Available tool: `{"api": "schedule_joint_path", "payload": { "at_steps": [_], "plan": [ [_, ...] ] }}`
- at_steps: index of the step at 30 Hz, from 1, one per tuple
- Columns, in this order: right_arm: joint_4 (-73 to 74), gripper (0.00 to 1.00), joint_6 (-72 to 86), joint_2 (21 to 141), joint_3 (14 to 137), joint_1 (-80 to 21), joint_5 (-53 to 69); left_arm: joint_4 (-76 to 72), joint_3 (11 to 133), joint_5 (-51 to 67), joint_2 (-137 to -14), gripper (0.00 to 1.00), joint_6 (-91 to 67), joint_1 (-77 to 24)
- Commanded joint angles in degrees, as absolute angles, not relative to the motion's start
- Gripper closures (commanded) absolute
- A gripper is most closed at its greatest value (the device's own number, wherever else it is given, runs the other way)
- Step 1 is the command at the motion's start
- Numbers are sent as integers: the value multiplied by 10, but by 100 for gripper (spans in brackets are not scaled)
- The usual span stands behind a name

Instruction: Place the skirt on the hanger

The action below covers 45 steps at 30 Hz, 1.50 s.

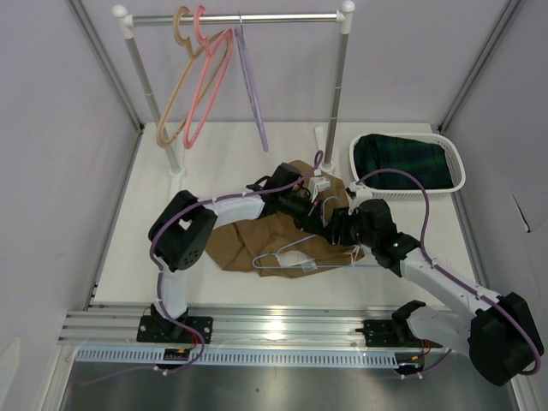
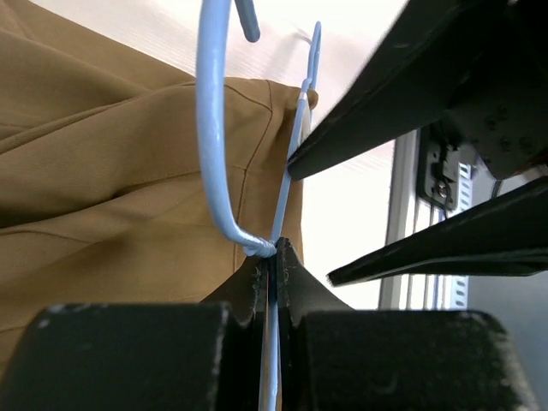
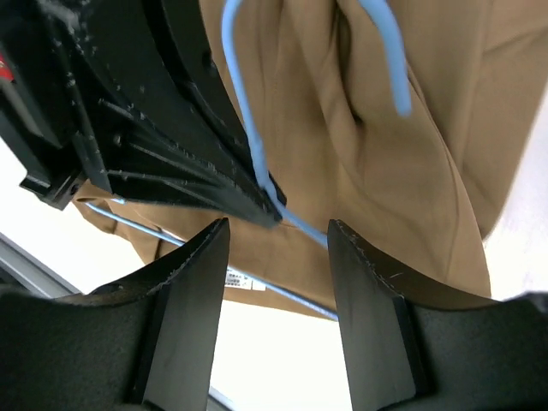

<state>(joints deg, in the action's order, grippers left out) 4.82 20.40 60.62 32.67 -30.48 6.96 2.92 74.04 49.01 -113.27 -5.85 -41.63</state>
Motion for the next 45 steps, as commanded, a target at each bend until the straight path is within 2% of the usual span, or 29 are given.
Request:
{"api": "schedule_joint_path", "payload": {
  "at_steps": [1,13,29,37,45],
  "plan": [
    [7,45,180,629,317,-308,104,80,766,534,-1145,100,-2,-417],
    [-99,41,219,618,277,-290,120,116,766,573,-1146,100,34,-412],
    [-187,45,279,639,304,-272,68,112,762,571,-1143,100,27,-413],
    [-196,51,281,652,329,-274,11,115,761,567,-1143,100,27,-414],
    [-190,50,283,621,337,-273,1,123,767,555,-1149,100,32,-414]
  ]
}}
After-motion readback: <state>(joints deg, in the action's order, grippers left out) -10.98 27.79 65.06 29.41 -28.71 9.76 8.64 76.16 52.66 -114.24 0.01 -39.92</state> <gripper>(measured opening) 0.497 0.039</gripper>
